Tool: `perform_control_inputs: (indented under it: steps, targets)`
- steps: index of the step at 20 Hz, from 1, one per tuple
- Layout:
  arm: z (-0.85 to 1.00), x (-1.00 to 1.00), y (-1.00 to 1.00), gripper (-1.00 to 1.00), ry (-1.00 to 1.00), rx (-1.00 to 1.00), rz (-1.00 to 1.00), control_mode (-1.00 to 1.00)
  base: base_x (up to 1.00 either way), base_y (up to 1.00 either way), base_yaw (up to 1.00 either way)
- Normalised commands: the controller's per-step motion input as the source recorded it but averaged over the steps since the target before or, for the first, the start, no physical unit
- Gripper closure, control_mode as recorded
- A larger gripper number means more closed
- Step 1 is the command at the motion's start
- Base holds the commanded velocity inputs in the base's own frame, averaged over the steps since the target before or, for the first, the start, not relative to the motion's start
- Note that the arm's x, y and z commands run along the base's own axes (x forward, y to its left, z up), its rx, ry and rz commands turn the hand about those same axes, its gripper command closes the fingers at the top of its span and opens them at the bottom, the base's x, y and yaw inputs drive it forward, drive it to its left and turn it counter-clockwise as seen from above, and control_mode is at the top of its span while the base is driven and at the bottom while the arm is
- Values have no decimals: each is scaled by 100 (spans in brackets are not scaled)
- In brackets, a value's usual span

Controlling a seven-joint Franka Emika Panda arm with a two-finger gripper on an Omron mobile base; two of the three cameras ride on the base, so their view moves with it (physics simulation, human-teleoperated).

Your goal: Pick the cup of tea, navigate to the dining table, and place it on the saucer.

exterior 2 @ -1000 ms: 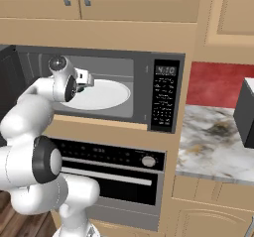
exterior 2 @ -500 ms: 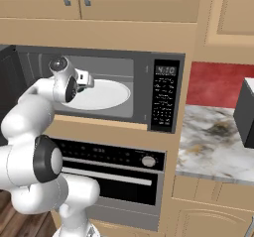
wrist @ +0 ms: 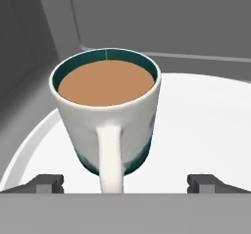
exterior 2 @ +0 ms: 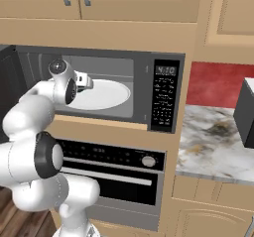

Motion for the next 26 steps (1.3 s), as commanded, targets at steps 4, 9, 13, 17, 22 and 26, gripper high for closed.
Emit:
perform_control_inputs:
  steps: [4,9,13,17,22,26]
  targets:
    - [0,31,1,-100,0,0,0,-100,0,0,0]
    - [0,20,0,-100,0,0,0,-100,0,0,0]
    - [0,0,0,-100,0,0,0,-100,0,0,0]
    - [0,0,0,-100,0,0,0,-100,0,0,0]
    - [0,0,0,100,0,0,0,-100,0,0,0]
    - [0,0,0,100,0,0,0,-100,0,0,0]
